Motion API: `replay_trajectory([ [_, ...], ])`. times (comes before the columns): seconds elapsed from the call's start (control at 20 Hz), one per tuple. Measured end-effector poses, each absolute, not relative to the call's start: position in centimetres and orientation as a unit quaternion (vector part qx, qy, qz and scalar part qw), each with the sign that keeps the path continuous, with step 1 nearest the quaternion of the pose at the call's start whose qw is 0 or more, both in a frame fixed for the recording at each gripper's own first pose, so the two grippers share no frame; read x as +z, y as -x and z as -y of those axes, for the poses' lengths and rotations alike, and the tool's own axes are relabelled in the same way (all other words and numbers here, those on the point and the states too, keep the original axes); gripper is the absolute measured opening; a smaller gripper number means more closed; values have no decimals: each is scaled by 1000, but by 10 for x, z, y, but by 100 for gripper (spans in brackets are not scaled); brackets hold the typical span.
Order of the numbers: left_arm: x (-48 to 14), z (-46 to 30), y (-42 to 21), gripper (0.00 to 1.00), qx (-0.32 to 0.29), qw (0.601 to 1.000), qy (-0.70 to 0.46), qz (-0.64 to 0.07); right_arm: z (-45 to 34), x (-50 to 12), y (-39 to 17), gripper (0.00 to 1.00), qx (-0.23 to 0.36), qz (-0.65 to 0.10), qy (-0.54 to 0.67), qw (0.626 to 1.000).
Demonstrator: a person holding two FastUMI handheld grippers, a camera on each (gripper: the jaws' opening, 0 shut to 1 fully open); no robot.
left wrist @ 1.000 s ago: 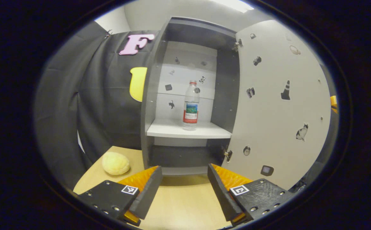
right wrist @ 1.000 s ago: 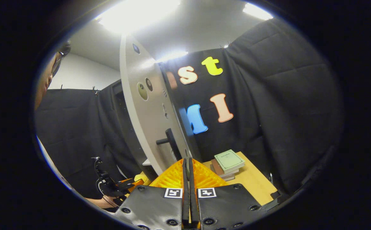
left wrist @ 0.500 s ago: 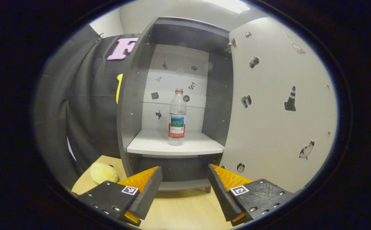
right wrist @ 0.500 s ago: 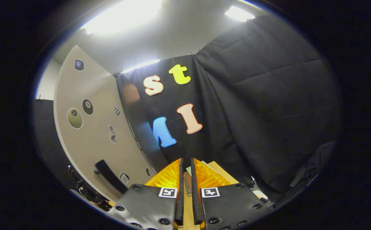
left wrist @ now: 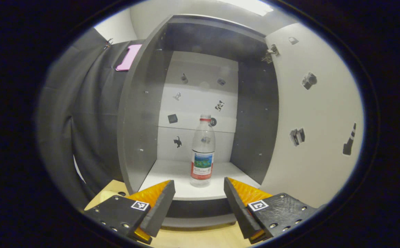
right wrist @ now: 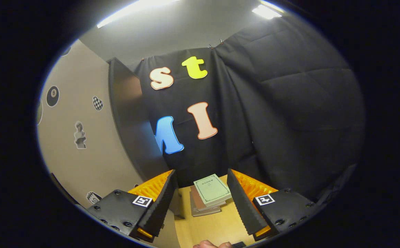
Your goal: Open the cabinet door with the right hand, grasp the bottle in the cabinet with the left hand and place it on the coaster, then close the cabinet door with the right hand.
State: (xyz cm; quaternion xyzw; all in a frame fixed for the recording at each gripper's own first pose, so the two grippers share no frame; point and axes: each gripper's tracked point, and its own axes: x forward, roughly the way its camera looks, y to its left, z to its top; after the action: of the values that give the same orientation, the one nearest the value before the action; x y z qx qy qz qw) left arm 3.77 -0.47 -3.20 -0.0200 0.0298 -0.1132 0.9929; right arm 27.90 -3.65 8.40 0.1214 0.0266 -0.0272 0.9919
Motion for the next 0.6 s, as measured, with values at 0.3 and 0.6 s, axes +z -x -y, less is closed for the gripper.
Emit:
replay_trajectory([
  [0.3, -29, 15, -64, 86, -125, 991, 14, -37, 49, 69, -298, 93, -49, -41, -118, 991],
  [0.6, -31, 34, -95, 88, -145, 989, 5, -34, 71, 60, -291, 93, -94, -44, -111, 988],
])
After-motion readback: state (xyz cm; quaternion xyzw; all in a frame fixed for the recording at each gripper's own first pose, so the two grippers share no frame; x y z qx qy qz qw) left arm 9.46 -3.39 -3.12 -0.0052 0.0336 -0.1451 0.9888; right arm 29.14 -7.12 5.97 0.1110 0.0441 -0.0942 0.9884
